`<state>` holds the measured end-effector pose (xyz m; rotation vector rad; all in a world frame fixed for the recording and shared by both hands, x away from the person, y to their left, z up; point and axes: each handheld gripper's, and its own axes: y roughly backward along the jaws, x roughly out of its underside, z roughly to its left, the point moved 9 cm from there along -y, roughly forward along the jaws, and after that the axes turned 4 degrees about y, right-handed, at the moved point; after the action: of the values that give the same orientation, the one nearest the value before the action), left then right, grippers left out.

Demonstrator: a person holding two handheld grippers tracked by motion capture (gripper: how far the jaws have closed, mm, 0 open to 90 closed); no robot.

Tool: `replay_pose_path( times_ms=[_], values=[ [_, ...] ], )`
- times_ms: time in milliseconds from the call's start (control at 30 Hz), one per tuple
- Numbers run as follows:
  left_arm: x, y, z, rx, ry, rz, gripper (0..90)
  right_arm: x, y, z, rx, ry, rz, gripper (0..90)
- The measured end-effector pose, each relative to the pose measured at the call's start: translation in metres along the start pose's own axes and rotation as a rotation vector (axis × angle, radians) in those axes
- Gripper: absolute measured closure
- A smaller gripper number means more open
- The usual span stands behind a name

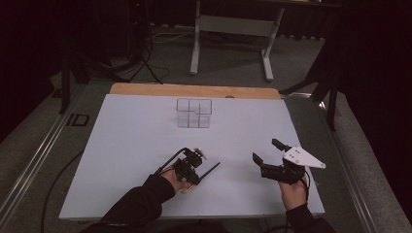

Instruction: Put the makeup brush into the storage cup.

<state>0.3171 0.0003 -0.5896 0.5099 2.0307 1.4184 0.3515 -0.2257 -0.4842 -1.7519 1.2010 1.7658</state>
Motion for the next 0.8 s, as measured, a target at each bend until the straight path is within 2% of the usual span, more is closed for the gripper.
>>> replay_pose_path(
  times_ms=[33, 67, 100, 167, 200, 333, 367, 433, 467, 600, 700, 733, 800],
  values=[
    [0.0, 0.003, 0.001, -0.008, -0.003, -0.002, 83.6, 0.0, 0.0, 0.0, 0.0, 0.0, 0.002, 13.7],
    [0.0, 0.005, 0.0, 0.007, -0.012, -0.001, 83.6, 0.0, 0.0, 0.0, -0.001, -0.001, 0.002, 13.7],
    [0.001, 0.008, 0.002, 0.005, 0.0, -0.002, 83.6, 0.001, -0.001, 0.0, -0.001, -0.001, 0.003, 13.7],
    [0.001, 0.013, 0.002, 0.024, -0.01, -0.007, 83.6, 0.001, -0.001, 0.001, -0.001, -0.001, 0.005, 13.7],
    [0.002, 0.015, 0.004, 0.021, -0.002, -0.001, 83.6, 0.0, -0.001, 0.001, 0.0, 0.001, 0.004, 13.7],
    [0.005, 0.021, 0.01, 0.011, -0.034, 0.007, 83.6, 0.0, -0.001, 0.002, -0.002, 0.007, 0.004, 13.7],
    [0.005, 0.023, 0.011, 0.015, -0.023, 0.003, 83.7, 0.0, -0.001, 0.002, -0.003, 0.006, 0.004, 13.7],
    [0.005, 0.028, 0.014, 0.006, -0.047, -0.004, 83.7, 0.001, -0.001, 0.002, -0.001, 0.004, 0.007, 13.7],
    [0.005, 0.031, 0.016, 0.008, -0.041, -0.003, 83.7, 0.001, -0.001, 0.002, -0.001, 0.002, 0.008, 13.7],
    [0.003, 0.042, 0.02, 0.0, -0.058, -0.017, 83.7, 0.002, -0.002, 0.003, -0.003, 0.008, 0.011, 13.7],
    [0.0, 0.053, 0.025, 0.004, -0.067, -0.021, 83.7, 0.003, -0.003, 0.003, -0.005, 0.011, 0.016, 13.7],
    [0.0, 0.056, 0.026, 0.019, -0.067, -0.019, 83.7, 0.003, -0.003, 0.004, -0.005, 0.011, 0.018, 13.7],
    [-0.001, 0.062, 0.028, 0.016, -0.088, -0.023, 83.7, 0.004, -0.004, 0.005, -0.008, 0.013, 0.023, 13.7]
  ],
)
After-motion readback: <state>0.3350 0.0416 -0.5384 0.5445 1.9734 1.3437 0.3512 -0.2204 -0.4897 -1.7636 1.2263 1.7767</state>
